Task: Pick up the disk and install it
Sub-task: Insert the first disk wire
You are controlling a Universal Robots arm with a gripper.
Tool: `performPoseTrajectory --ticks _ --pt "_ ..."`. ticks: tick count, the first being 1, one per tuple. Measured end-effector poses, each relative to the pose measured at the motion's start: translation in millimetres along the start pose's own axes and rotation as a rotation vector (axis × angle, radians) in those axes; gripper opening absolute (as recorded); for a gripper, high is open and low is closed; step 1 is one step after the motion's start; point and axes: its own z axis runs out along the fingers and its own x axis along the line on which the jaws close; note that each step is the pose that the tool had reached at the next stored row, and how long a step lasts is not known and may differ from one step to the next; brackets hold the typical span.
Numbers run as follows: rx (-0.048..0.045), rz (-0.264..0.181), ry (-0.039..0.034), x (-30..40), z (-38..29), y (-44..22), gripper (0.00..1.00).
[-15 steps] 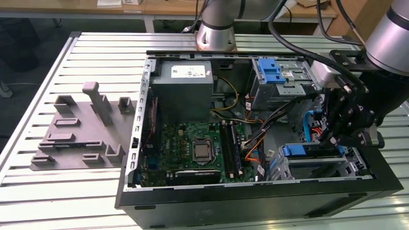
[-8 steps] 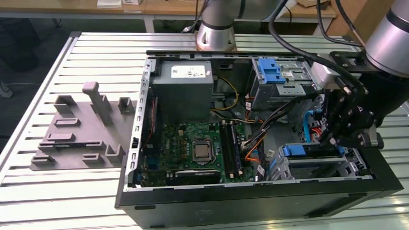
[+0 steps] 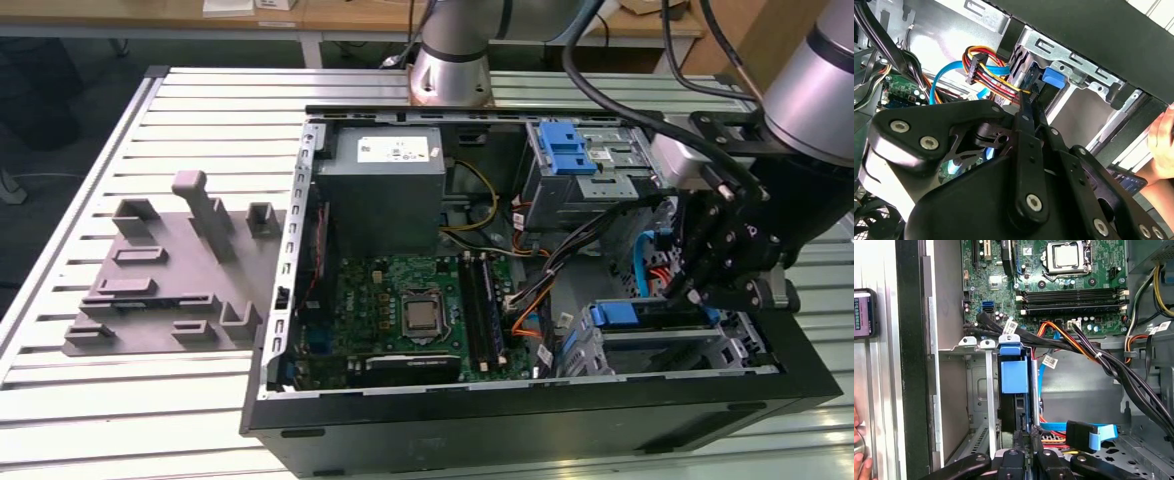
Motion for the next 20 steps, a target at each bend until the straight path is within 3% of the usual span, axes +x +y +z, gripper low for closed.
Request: performPoseTrajectory --ticks 10,11,17,20 --pt "-0.0012 0.0 -0.0013 -0.1 1.1 -0.8 0.17" --pt "-0.0012 0.0 -0.0018 -0.1 0.2 -0.8 0.24" --pt "-0.0013 0.0 -0.0024 0.5 -11.7 -0.8 0.24" --pt "-0.0014 0.0 -0.0029 0.5 -13.4 -0.8 0.22"
